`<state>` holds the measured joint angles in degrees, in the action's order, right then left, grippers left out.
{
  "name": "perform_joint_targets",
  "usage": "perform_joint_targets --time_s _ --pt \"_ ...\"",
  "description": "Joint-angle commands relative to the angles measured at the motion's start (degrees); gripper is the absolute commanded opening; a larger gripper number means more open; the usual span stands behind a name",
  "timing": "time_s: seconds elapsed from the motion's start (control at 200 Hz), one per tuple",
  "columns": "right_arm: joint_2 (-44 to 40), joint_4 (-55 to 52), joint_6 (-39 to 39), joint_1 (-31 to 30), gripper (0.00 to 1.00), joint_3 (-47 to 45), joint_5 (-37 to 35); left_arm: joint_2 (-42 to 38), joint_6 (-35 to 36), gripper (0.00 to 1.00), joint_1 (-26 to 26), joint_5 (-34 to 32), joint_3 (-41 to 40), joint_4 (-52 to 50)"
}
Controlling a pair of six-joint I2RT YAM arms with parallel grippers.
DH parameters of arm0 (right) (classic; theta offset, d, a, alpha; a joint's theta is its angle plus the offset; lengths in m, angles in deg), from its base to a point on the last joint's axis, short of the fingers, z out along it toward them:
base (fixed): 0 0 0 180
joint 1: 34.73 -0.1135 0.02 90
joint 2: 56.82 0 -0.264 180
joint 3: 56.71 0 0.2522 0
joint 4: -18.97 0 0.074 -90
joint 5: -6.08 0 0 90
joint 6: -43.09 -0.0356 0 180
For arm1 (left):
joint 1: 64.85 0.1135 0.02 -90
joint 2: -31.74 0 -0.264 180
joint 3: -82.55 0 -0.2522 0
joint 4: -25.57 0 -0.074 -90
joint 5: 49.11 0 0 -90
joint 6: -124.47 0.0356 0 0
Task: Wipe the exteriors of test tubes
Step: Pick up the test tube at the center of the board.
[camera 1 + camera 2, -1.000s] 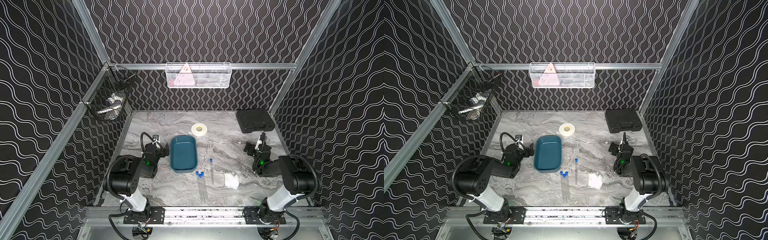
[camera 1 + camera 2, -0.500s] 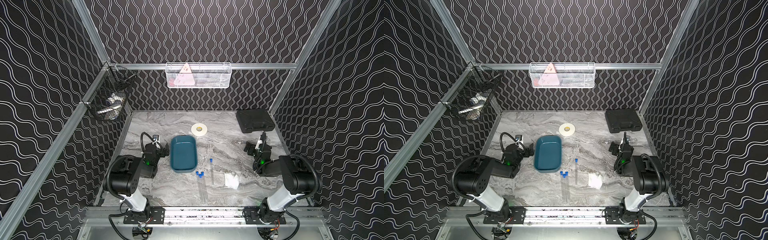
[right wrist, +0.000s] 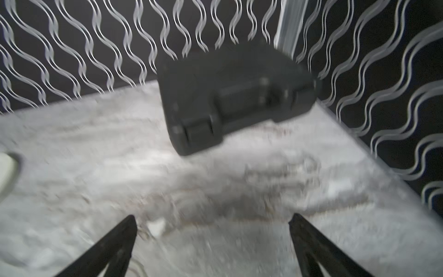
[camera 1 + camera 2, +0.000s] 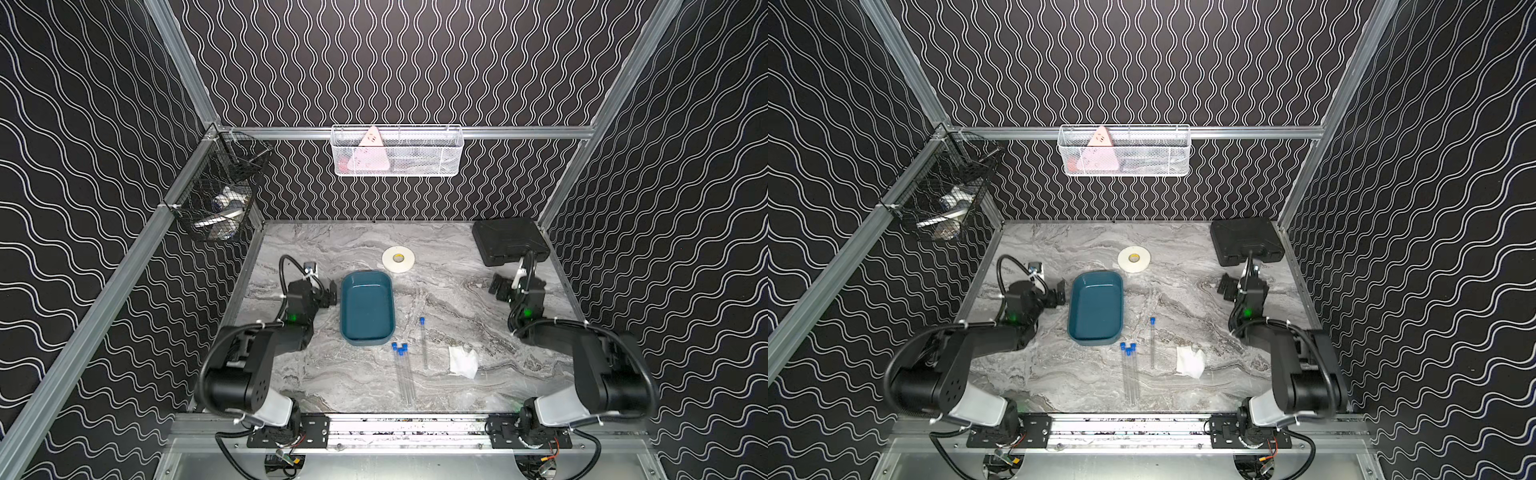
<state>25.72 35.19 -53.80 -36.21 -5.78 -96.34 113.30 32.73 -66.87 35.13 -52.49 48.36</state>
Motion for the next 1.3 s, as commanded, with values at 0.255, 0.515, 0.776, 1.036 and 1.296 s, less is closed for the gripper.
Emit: perform_joint_targets --time_s 0.255,0.515,0.776,1.036,1.296 --pt "-3.58 -53.70 -13.36 -13.76 0.99 19.57 1.65 -18.65 -9.00 0.99 -0.76 8.55 15.85 -43.72" --pt "-2.72 -62.19 -22.17 -26.46 0.98 19.79 4.98 -20.35 -19.16 0.99 -2.37 5.92 17.82 -51.25" --pt "3.64 -65.12 -28.43 -37.95 0.90 20.68 0.82 -24.49 -19.60 0.99 -2.37 18.13 11.57 -44.40" --pt "9.55 -63.94 -31.59 -41.39 0.75 23.08 -0.29 -24.69 -18.84 0.99 -7.85 20.17 9.40 -46.64" --pt "13.96 -62.72 -33.73 -42.15 0.62 24.47 -0.52 -26.71 -17.81 0.99 -11.57 18.00 8.56 -48.57"
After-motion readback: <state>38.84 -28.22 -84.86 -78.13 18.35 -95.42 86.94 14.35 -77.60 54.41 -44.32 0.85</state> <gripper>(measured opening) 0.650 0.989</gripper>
